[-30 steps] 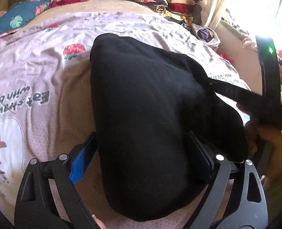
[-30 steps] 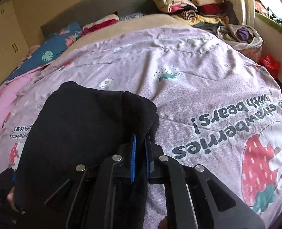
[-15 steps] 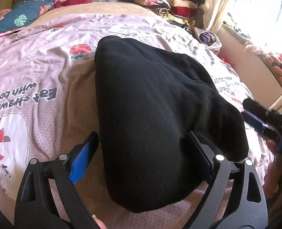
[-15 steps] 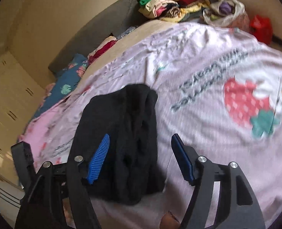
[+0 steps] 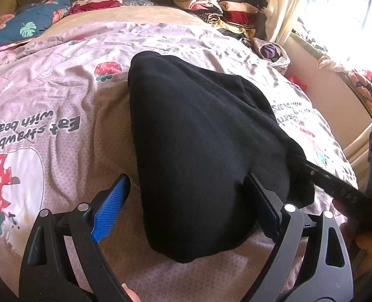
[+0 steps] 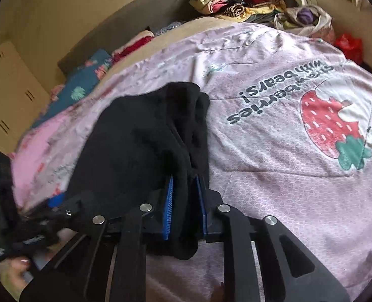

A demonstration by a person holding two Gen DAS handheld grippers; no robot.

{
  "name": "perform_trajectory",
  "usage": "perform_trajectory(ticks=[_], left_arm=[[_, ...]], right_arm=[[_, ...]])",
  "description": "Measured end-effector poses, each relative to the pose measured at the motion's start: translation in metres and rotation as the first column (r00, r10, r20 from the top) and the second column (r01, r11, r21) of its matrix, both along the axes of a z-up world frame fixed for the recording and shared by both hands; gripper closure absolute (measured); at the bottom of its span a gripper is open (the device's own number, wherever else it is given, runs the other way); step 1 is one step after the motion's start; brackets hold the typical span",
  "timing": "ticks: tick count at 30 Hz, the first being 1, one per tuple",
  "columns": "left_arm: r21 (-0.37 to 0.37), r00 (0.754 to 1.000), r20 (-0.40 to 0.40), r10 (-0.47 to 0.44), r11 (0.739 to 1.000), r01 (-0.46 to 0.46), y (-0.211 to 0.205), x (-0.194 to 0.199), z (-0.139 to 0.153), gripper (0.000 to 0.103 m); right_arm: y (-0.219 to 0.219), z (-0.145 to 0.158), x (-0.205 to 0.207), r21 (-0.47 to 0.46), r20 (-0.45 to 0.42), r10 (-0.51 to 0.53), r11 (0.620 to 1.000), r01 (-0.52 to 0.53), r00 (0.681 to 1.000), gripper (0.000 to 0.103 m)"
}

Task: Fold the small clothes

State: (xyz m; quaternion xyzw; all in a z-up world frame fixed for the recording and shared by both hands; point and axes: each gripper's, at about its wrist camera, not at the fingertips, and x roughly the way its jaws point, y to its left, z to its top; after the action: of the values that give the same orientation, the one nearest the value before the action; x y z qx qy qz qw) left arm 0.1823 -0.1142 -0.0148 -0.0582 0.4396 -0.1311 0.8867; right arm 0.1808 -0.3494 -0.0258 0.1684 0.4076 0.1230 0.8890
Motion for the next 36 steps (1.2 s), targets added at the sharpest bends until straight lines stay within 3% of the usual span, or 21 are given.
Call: perform_trajectory(ticks=[1, 3, 6, 9, 11, 15, 23, 36], left_arm=[[0.001, 1.000, 0.000, 0.001, 1.000, -0.001, 0.001, -0.001, 0.000, 0.019], [-0.001, 1.000, -0.001, 0.003, 1.000, -0.003, 0.002, -0.002, 0.002, 0.019], [-0.006, 1.000, 0.000, 0.004, 1.000, -0.004, 0.005, -0.005, 0.005, 0.019], [-0.006, 1.000, 0.006, 0.004, 1.000, -0.004, 0.010, -0.012, 0.009, 0.016], [-0.004, 1.000, 0.008, 0.003, 1.000, -0.003, 0.011, -0.016, 0.011, 0.013], [-0.003, 1.000, 0.009, 0.005, 1.000, -0.005, 0.015, -0.024, 0.016, 0.010], [-0.009, 1.000, 0.009, 0.002, 1.000, -0.002, 0.021, -0.040, 0.025, 0.010], [-0.002, 0.997, 0.079, -0.016, 1.000, 0.016, 0.035, -0.088, 0.040, 0.010]], right_arm=[[0.001, 0.000, -0.001, -0.016, 0.004, -0.002, 1.000, 0.002, 1.000, 0.080], [0.003, 0.002, -0.006, -0.069, 0.013, -0.027, 0.997, 0.028, 1.000, 0.052], [-0.002, 0.003, -0.018, -0.069, 0.035, -0.054, 0.996, 0.057, 0.998, 0.052], [-0.005, 0.010, -0.035, -0.078, 0.082, -0.079, 0.993, 0.086, 0.994, 0.038], [-0.005, 0.016, -0.047, -0.093, 0.113, -0.088, 0.991, 0.098, 0.990, 0.024], [-0.002, 0.025, -0.070, -0.117, 0.165, -0.103, 0.985, 0.123, 0.981, 0.012], [-0.001, 0.034, -0.102, -0.140, 0.199, -0.111, 0.980, 0.141, 0.974, 0.008], [0.013, 0.041, -0.139, -0.198, 0.238, -0.083, 0.971, 0.132, 0.968, 0.006]])
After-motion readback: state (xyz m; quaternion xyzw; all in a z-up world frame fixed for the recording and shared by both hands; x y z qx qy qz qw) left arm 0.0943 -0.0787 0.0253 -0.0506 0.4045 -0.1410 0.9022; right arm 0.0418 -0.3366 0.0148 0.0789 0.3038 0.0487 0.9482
